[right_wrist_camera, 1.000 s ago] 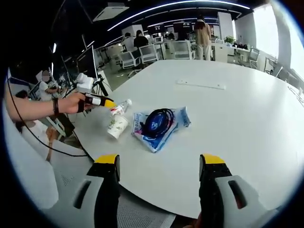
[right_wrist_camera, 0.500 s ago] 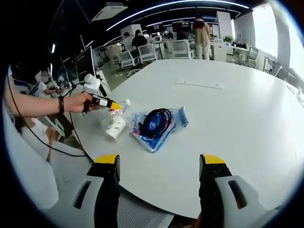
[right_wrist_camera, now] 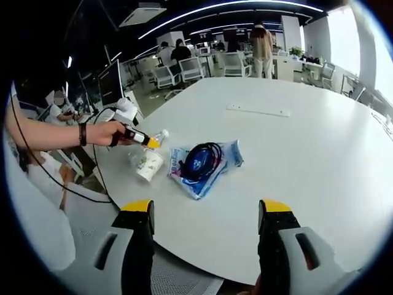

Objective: Arrange the tabletop items into an orderly group along one side of the table until the central work area is clear of visible clutter.

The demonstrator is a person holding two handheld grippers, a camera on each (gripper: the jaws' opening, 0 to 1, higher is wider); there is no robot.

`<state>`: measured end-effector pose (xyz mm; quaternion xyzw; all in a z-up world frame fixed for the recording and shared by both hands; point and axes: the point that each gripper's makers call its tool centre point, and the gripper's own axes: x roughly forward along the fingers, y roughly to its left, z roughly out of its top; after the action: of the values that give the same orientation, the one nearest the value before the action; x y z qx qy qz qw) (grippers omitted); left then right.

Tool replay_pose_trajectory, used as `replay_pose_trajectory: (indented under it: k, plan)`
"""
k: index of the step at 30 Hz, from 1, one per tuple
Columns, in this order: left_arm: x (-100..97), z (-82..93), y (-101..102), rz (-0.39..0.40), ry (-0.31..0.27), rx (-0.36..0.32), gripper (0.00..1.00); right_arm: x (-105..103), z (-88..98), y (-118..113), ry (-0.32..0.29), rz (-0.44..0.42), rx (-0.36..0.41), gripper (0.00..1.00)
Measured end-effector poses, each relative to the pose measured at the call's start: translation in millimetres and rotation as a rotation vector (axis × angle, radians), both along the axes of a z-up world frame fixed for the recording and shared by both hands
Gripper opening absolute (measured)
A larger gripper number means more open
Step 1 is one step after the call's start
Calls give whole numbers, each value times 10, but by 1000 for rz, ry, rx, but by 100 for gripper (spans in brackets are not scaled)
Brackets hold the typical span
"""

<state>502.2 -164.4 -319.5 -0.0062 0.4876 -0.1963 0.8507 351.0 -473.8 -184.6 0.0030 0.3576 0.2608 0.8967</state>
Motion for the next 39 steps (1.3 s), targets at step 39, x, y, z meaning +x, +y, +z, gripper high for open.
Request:
replay_pose_trajectory:
  k: [39]
  plan:
    - [-164, 99, 88, 11, 2, 11, 39, -51, -26, 82, -3, 31, 0, 69]
